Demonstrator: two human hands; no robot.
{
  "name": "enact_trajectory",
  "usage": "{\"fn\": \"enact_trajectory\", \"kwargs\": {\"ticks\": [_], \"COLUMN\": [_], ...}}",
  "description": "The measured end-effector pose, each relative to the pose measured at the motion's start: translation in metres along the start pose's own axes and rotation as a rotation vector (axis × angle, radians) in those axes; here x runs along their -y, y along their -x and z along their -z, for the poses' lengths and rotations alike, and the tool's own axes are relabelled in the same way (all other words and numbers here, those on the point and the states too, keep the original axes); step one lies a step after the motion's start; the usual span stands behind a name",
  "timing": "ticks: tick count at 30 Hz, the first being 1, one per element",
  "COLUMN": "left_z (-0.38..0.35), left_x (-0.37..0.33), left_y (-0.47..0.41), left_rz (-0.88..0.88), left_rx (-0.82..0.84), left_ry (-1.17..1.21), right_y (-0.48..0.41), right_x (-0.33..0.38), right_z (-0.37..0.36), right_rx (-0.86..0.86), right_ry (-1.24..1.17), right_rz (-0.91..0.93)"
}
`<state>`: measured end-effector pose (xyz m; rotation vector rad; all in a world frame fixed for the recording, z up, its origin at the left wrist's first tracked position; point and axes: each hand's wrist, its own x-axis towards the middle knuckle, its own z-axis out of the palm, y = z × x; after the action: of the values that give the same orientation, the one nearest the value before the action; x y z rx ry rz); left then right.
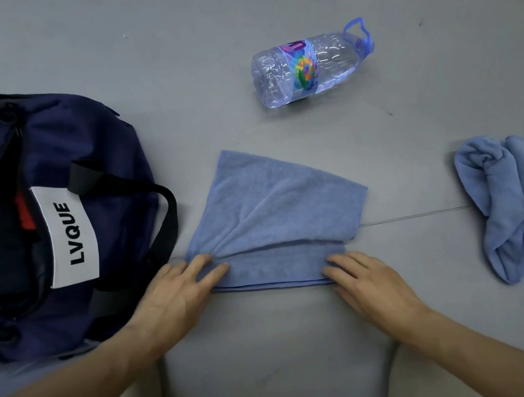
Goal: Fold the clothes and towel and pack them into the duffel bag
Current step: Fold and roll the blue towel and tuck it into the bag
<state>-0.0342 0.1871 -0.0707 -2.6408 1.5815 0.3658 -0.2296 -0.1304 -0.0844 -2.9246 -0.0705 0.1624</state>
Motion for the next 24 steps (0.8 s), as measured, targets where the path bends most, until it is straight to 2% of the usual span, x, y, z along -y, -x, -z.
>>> {"fn": "enact_trajectory", "kwargs": {"ticks": [7, 15, 24], "left_z": [0.000, 0.006, 0.002], "left_x": [0.021, 0.021, 0.000], "left_y": [-0.009, -0.041, 0.005], "left_rz": [-0.007, 0.015, -0.116], "left_rx": [-0.155, -0.177, -0.136], "left_ry": [-0.013, 0.011, 0.072], "right_y": [-0.042, -0.088, -0.010], "right_x": [-0.009, -0.042, -0.015], "right_z": [0.011, 0.031, 0.031], "right_rx": [-0.002, 0.047, -0.025], "right_ry": [0.027, 0.002, -0.008], "right_rz": [0.007, -0.158, -0.094]}}
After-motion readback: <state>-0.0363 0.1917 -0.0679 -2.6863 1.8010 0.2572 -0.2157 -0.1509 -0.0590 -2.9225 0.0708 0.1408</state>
